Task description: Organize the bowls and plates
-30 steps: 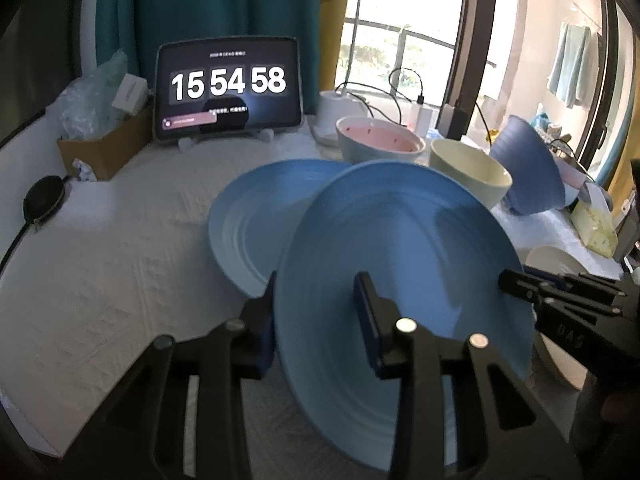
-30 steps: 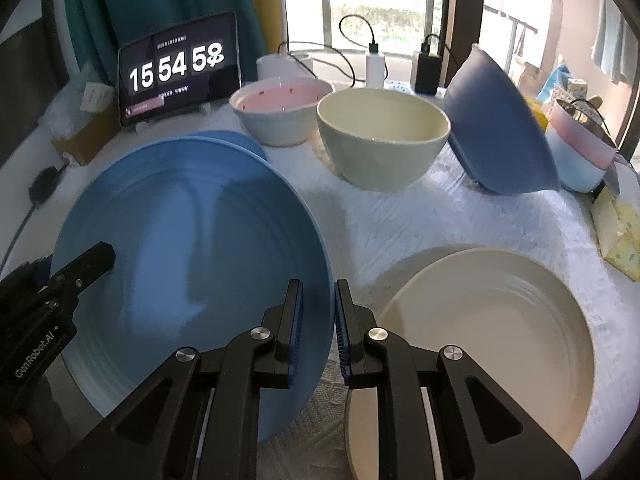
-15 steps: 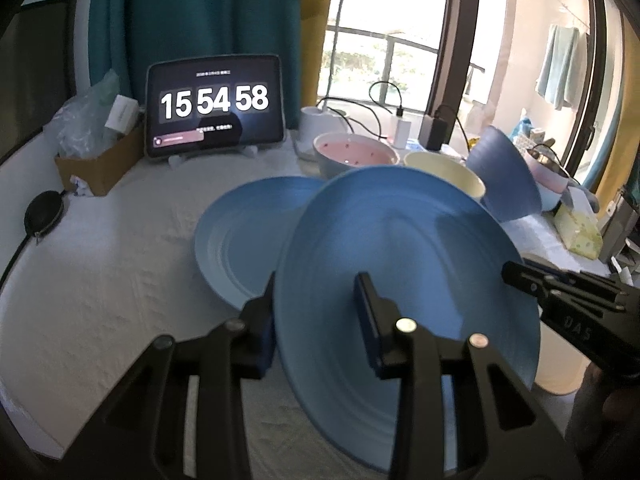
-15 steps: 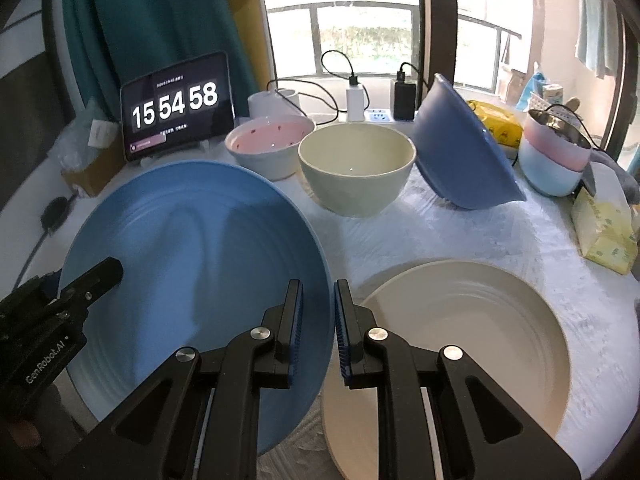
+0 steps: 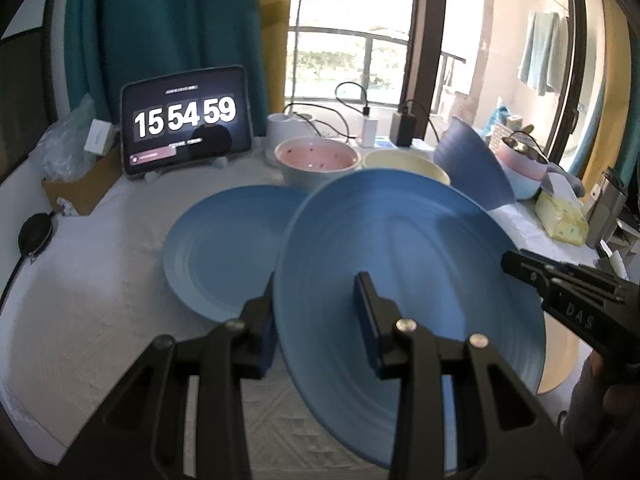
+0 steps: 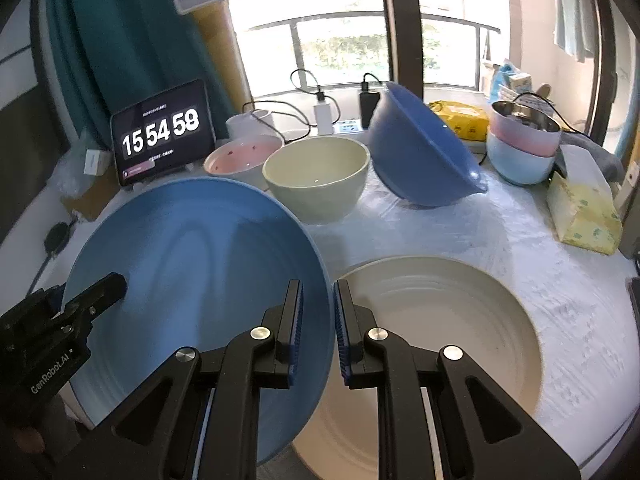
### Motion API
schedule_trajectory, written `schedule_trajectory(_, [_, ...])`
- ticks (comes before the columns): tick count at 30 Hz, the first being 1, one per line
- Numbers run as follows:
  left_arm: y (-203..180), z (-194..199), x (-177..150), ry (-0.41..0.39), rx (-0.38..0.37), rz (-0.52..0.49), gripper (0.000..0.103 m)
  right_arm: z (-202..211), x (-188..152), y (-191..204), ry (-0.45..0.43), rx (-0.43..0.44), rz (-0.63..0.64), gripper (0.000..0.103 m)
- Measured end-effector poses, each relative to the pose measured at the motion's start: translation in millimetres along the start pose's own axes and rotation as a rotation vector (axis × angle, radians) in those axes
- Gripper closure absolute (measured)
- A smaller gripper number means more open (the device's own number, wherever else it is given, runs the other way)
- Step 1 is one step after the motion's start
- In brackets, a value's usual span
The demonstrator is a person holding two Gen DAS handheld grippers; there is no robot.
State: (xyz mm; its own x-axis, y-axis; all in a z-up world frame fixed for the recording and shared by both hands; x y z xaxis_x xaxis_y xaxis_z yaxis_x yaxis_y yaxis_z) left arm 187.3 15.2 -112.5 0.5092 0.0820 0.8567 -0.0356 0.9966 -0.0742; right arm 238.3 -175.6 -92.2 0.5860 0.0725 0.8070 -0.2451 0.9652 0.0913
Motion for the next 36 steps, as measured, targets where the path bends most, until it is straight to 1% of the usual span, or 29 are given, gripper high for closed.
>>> schedule_trajectory(8, [-27,-1,2,0.009,-0.025,-0.036,0.067,11,-1,-25,-0.017,-0.016,-0.041,0.086])
schedule_trajectory(21, [-83,-11,-1,0.043,-0.075,-0.115,0.067,23,-11,-80,-0.024,-0.057,-0.129,0.086])
schedule_trajectory(29, [-114,-26,-9,0.079,-0.109,-0.15,0.067,22,-22,-115,-0.001,-0.094,-0.164,0.086])
schedule_trajectory(36, [-131,-38,-13,0.107,-0.128,-0.181,0.067,18,-29,-133,0.018,-0.121,-0.193,0.086])
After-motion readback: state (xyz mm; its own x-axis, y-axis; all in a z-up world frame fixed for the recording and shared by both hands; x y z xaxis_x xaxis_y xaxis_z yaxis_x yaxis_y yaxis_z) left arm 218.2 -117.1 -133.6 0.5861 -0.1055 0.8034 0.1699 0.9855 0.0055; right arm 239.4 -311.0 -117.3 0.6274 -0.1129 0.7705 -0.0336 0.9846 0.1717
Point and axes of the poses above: each gripper's, at about its wrist camera, not at the fingertips, and z roughly against the way its jaws point, y to its left, x to its top, the point moved 3 cm from there along -z, roughly the way its jaws point, and after that the axes turned 8 degrees about -y, right-handed, at the moved point
